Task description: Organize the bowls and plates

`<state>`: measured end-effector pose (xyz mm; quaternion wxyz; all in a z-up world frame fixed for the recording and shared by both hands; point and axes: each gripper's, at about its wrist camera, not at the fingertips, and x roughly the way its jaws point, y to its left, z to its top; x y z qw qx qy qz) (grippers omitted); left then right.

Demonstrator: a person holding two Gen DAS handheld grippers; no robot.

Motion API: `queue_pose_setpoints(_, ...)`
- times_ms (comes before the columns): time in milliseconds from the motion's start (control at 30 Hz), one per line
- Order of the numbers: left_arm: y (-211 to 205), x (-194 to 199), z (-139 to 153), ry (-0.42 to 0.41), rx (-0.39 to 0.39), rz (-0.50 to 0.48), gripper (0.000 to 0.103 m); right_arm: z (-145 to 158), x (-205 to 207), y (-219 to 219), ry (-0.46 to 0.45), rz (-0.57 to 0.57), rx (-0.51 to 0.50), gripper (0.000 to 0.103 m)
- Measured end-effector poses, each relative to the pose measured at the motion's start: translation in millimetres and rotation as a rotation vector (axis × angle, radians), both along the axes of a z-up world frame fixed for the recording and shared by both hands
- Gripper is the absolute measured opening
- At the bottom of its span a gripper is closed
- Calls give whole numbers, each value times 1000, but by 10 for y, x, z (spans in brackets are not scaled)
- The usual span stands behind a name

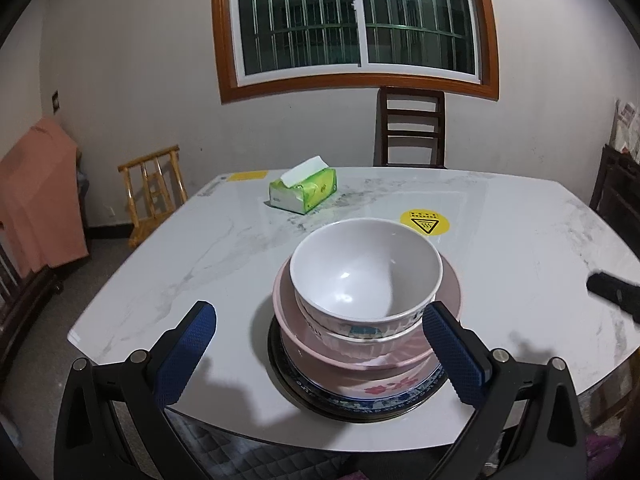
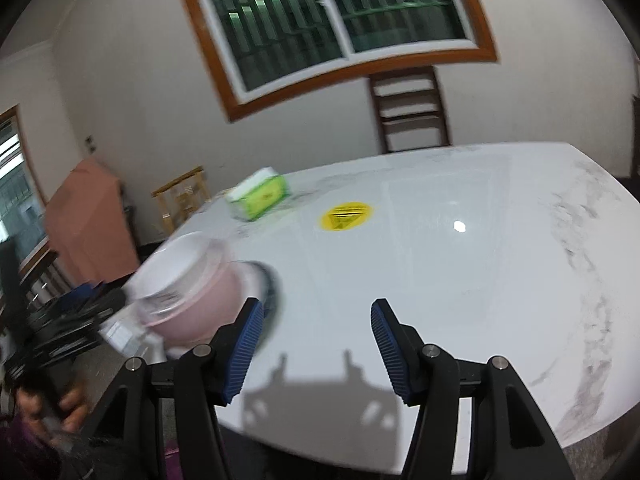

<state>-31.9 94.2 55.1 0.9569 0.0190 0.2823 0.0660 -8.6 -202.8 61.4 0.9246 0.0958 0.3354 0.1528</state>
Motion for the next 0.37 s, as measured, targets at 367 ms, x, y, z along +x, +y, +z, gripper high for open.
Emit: queue_pose_setpoints(367, 6, 57, 43, 50, -23, 17, 103, -850, 1220, -1441, 284, -250, -109, 61)
